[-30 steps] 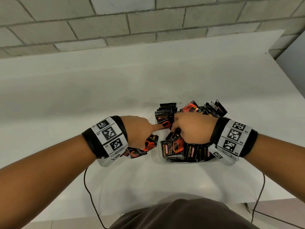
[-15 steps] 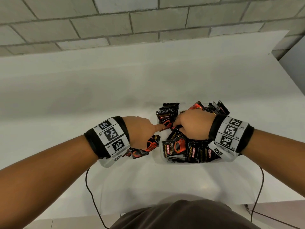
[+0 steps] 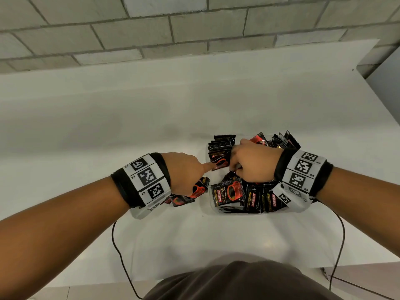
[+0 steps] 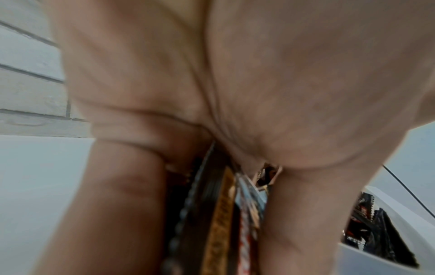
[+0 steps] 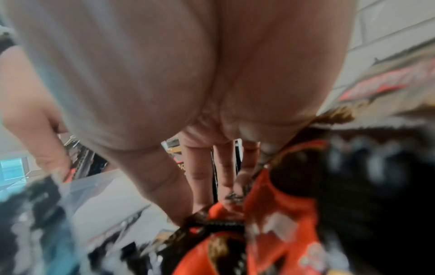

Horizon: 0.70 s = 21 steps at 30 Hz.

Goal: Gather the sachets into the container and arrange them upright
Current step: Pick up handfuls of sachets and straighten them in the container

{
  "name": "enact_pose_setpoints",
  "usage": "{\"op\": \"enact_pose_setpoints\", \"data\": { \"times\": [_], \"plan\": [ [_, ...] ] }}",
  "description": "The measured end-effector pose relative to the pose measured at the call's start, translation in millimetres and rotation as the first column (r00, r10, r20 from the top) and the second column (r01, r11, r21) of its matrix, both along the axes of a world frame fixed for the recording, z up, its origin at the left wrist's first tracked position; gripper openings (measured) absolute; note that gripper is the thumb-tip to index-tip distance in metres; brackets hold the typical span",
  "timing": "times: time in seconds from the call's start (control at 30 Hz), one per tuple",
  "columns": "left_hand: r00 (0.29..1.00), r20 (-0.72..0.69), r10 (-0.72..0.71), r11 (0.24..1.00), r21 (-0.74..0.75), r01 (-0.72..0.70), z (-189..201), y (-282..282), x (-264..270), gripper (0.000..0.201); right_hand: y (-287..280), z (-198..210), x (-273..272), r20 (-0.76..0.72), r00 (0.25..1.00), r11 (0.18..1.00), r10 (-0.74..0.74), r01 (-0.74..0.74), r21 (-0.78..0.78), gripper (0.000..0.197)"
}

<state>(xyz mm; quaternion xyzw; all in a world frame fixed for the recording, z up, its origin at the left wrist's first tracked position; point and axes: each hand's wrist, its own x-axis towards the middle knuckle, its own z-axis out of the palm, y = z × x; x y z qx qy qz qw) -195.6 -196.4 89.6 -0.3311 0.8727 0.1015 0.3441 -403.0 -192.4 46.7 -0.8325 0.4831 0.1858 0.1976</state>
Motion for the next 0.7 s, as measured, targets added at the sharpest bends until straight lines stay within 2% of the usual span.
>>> {"op": "enact_pose_setpoints", "data": {
  "times": [0.1, 0.2, 0.3, 0.37, 0.43, 0.57, 0.7],
  "plan": [
    [1.000, -0.003, 0.005, 1.000, 0.010, -0.005, -1, -1, 1, 0.090, -2, 5, -1, 0.151, 0.976, 0.985, -0.156, 0.165, -0.051, 0.027],
    [1.000, -0.001, 0.001, 1.000, 0.016, -0.001, -3, -2, 2, 0.088, -5, 16, -3, 0.287, 0.905, 0.928, -0.315, 0.358, -0.108, 0.025],
    [1.000, -0.002, -0.002, 1.000, 0.016, 0.002, -1, -2, 0, 0.088, -8, 24, -2, 0.406, 0.826, 0.873, -0.392, 0.473, -0.117, 0.042],
    [1.000, 0.002, -0.006, 1.000, 0.015, 0.006, -1, -2, 0, 0.088, -11, 24, 1, 0.439, 0.807, 0.875, -0.394, 0.476, -0.089, 0.063],
    [1.000, 0.004, -0.012, 1.000, 0.012, 0.012, -1, -3, 0, 0.089, -14, 20, 5, 0.420, 0.828, 0.893, -0.372, 0.442, -0.080, 0.070],
    [1.000, 0.004, -0.015, 1.000, 0.005, 0.015, -1, -2, 1, 0.090, -18, 14, 14, 0.448, 0.831, 0.907, -0.329, 0.410, -0.093, 0.043],
    [1.000, -0.012, -0.003, 1.000, 0.013, 0.003, -1, -3, 3, 0.089, -21, 12, 16, 0.462, 0.819, 0.910, -0.342, 0.410, -0.054, 0.039]
  ]
}}
